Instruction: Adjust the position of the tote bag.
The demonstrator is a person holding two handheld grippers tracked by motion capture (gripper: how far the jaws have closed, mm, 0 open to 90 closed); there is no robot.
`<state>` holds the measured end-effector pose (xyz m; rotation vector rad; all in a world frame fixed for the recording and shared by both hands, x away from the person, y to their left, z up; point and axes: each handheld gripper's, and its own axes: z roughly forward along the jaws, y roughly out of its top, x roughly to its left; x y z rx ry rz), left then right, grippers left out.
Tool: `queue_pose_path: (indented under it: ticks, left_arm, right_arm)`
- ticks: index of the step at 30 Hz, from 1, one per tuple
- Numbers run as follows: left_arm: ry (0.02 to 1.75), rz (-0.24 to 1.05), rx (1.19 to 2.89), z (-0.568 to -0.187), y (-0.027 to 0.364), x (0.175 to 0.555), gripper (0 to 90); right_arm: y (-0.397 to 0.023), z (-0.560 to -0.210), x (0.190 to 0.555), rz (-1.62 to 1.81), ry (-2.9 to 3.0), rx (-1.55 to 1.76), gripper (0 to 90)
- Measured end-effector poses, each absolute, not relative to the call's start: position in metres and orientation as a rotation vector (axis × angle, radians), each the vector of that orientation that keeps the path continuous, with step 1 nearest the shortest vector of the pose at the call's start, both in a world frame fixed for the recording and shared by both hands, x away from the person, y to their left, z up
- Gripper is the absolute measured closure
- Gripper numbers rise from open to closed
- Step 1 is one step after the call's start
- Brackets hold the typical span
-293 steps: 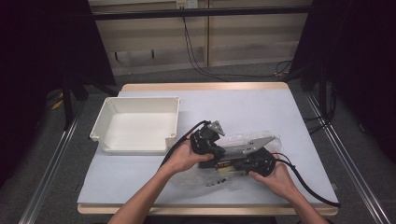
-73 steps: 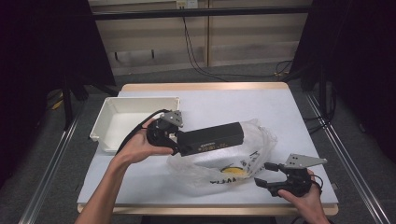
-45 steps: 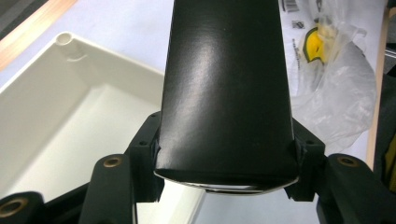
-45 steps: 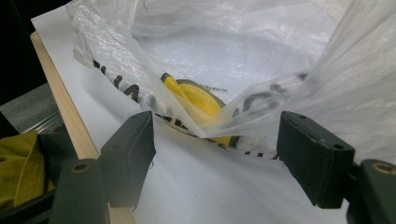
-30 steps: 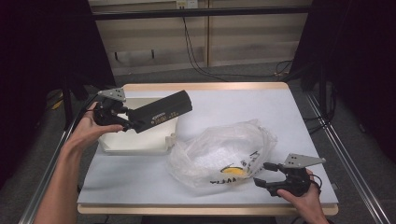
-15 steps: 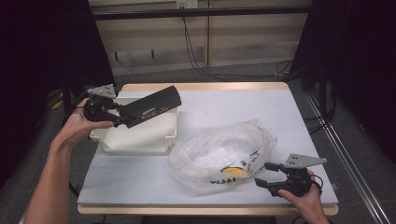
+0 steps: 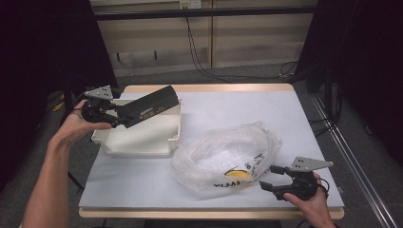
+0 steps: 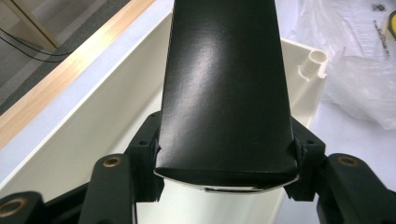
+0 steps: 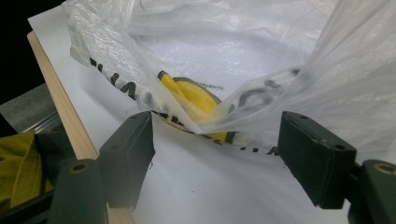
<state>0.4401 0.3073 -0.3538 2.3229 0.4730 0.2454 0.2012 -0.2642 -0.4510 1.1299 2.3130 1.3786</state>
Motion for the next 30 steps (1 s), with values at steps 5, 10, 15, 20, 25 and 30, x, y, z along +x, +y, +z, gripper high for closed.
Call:
queue_pose_path:
  ticks: [5,10,15,20,25,30]
  left_arm:
    - [0.48,0.249,2.341,-0.362,0.312,0.444,43.0]
    - [0.47,0.255,2.36,-0.364,0.317,0.447,43.0]
    - [0.442,0.256,2.391,-0.367,0.317,0.451,43.0]
    - [0.429,0.255,2.398,-0.374,0.314,0.455,42.9]
    - [0.403,0.254,2.425,-0.38,0.315,0.459,42.9]
    - [0.377,0.246,2.452,-0.385,0.313,0.458,42.9]
  right_arm:
    - [-0.265,-0.451,0.201,1.377,2.313,1.135,26.3]
    - [-0.264,-0.451,0.2,1.381,2.31,1.133,26.3]
    - [-0.265,-0.451,0.2,1.365,2.311,1.139,25.9]
    - [-0.264,-0.451,0.2,1.369,2.308,1.134,25.6]
    - [-0.265,-0.451,0.199,1.375,2.303,1.136,25.5]
    - [-0.266,-0.451,0.199,1.376,2.302,1.13,25.5]
